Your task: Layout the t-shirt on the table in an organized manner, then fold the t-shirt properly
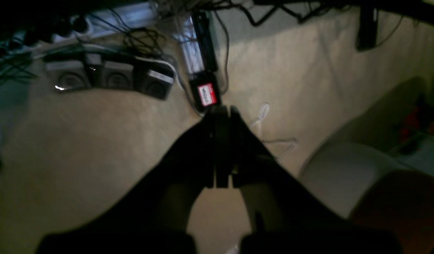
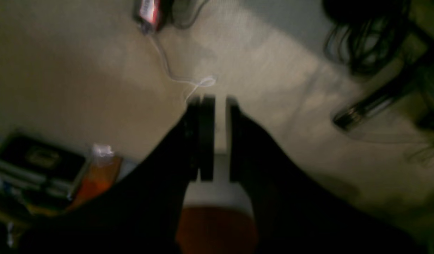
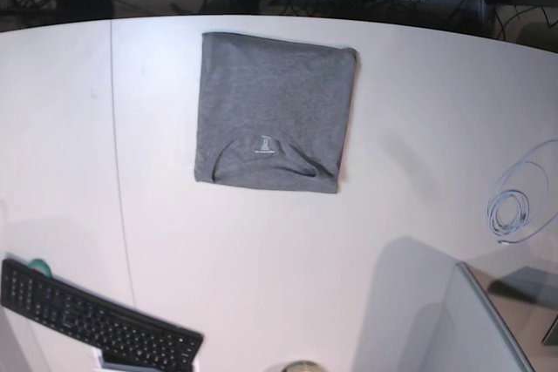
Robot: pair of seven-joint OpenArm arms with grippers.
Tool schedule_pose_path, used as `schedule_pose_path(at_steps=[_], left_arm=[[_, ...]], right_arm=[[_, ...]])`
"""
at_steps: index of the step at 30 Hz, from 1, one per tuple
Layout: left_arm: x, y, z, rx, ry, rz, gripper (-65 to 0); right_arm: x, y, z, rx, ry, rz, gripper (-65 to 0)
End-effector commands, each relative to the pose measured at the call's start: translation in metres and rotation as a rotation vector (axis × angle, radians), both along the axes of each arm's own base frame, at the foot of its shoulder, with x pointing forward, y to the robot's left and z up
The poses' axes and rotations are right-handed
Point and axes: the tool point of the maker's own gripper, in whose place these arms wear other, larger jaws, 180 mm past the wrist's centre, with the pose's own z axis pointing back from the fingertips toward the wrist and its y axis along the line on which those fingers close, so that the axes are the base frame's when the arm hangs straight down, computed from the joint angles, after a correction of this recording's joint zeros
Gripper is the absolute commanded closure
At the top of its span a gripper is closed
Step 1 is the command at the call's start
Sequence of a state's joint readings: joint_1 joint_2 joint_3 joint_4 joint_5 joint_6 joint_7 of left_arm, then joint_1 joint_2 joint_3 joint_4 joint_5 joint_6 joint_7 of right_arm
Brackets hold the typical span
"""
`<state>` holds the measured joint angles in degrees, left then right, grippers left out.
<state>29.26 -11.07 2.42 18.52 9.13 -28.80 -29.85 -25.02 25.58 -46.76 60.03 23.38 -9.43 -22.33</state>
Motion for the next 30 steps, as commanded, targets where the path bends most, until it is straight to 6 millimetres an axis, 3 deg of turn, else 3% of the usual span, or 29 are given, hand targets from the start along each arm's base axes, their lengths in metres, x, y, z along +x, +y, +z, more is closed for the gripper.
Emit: schedule_pose_path(at_steps=[1, 3, 6, 8, 9, 13, 19, 21, 26, 30], left_arm=[[-0.004, -0.007, -0.005, -0.013, 0.032, -0.007, 0.0], [0.001, -0.012, -0.017, 0.006, 0.082, -0.035, 0.0], [0.027, -0.026, -0.028, 0.015, 0.051, -0.080, 0.0], [0.043, -0.034, -0.031, 0.007, 0.016, -0.093, 0.0], [0.051, -0.042, -0.032, -0.007, 0.004, -0.092, 0.0], [0.071, -0.045, -0.035, -0.005, -0.025, -0.076, 0.0], [0.073, -0.044, -0.035, -0.005, -0.033, -0.093, 0.0], [0.065, -0.031, -0.034, 0.014, -0.016, -0.100, 0.0], [0.044, -0.017, -0.033, 0.039, 0.033, -0.093, 0.0], [0.043, -0.010, -0.032, 0.050, 0.034, -0.090, 0.0]], right_arm=[[-0.002, -0.015, -0.011, -0.057, 0.012, 0.013, -4.8], [-0.006, -0.043, -0.036, -0.150, 0.011, 0.032, -5.1], [-0.001, -0.066, -0.053, -0.200, -0.081, 0.112, -5.4], [0.008, -0.069, -0.053, -0.162, -0.185, 0.179, -5.6], [0.018, -0.058, -0.053, -0.111, -0.250, 0.187, -5.6], [0.008, -0.068, -0.048, -0.089, -0.271, 0.201, -5.6], [0.010, -0.052, -0.048, -0.033, -0.301, 0.190, -5.6], [0.011, -0.047, -0.048, -0.024, -0.305, 0.186, -5.6], [0.028, -0.038, -0.051, -0.015, -0.333, 0.181, -5.6], [0.040, -0.035, -0.052, -0.011, -0.352, 0.181, -5.6]])
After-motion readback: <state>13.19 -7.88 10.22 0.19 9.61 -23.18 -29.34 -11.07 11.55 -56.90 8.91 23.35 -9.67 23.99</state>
